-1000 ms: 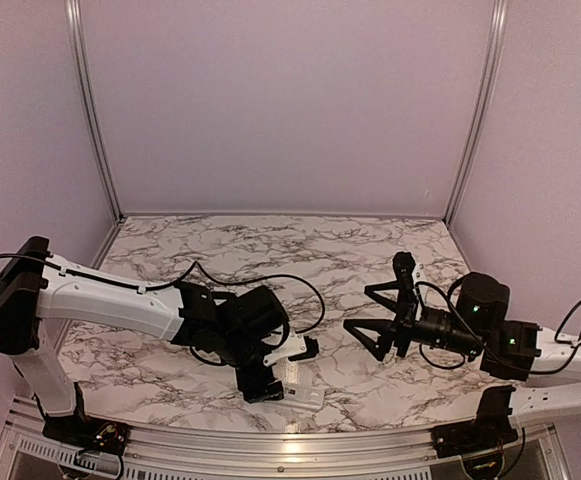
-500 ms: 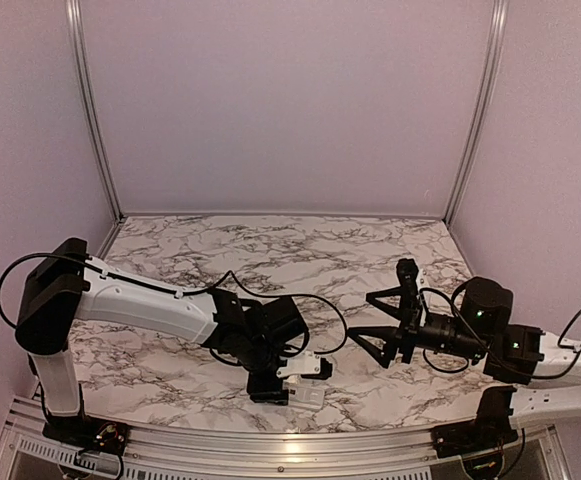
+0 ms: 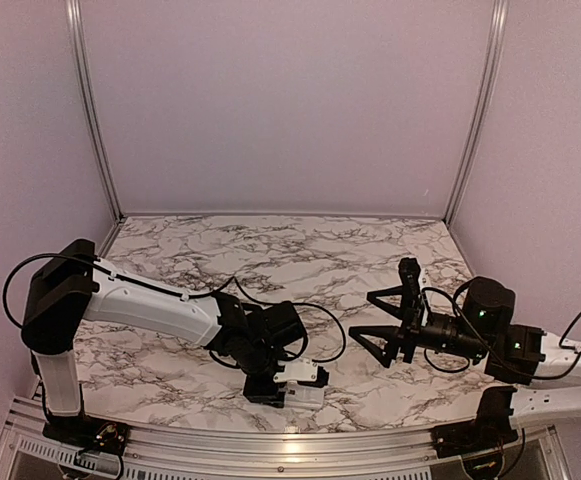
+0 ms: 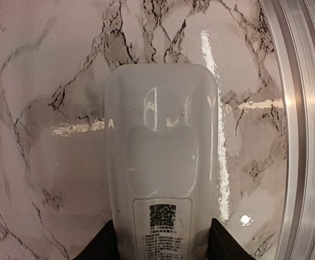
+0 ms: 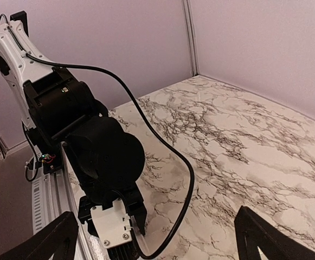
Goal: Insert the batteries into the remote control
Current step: Pick up the remote control from the center of the board.
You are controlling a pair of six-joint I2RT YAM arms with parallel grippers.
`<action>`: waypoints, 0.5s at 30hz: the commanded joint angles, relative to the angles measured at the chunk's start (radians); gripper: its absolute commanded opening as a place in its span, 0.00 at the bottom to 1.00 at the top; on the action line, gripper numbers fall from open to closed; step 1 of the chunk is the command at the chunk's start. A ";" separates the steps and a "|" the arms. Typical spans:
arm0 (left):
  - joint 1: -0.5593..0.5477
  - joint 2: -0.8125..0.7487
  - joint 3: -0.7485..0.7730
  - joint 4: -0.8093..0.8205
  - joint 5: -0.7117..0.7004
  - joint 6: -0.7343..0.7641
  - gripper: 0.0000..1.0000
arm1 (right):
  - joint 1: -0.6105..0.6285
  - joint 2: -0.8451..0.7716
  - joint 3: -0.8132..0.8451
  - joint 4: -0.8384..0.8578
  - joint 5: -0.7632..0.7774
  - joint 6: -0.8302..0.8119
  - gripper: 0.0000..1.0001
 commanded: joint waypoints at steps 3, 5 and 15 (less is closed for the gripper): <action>0.031 -0.190 -0.092 0.147 0.061 -0.090 0.26 | -0.030 0.042 0.043 0.020 -0.030 0.013 0.99; 0.052 -0.261 -0.119 0.225 0.083 -0.121 0.23 | -0.060 0.079 0.075 0.033 -0.087 0.010 0.99; 0.158 -0.598 -0.280 0.593 0.276 -0.309 0.22 | -0.143 0.235 0.200 0.260 -0.457 -0.013 0.98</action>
